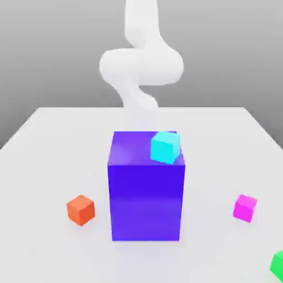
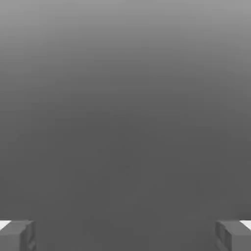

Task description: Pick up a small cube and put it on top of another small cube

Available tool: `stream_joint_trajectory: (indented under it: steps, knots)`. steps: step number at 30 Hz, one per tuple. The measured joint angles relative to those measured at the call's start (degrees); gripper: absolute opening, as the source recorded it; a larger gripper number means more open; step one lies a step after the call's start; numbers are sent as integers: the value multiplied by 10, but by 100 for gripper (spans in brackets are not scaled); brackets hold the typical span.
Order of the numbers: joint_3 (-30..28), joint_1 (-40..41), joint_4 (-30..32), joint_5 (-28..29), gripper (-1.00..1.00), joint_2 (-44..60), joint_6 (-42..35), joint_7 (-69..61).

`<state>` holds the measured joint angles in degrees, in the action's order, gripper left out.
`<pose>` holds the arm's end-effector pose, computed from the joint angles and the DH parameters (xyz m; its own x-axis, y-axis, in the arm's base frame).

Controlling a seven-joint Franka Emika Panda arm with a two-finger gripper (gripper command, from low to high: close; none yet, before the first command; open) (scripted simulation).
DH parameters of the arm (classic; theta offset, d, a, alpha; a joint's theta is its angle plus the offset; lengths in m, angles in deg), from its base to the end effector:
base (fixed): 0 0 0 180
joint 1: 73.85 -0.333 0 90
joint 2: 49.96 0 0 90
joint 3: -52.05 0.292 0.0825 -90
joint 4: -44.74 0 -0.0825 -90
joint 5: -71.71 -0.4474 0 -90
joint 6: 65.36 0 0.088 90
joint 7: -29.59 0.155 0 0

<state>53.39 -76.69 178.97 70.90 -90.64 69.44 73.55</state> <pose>0.4908 0.0379 0.6042 0.5861 -0.6562 0.4753 -0.4730 -0.7534 -0.4568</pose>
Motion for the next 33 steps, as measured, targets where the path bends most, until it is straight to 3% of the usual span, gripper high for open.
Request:
stream_joint_trajectory:
  steps: [13, 20, 23, 28, 29, 33]
  knots:
    - [102, -137, 129, -19, 0, 272, 160, -81]
    - [159, -210, 197, 34, 0, 421, 245, -80]
    - [146, -239, 211, 85, 0, 485, 285, -52]
    - [64, -306, 192, 162, 0, 589, 364, 5]
    - [54, -314, 189, 168, -100, 600, 373, 10]
    - [54, -314, 189, 169, -100, 600, 373, 11]
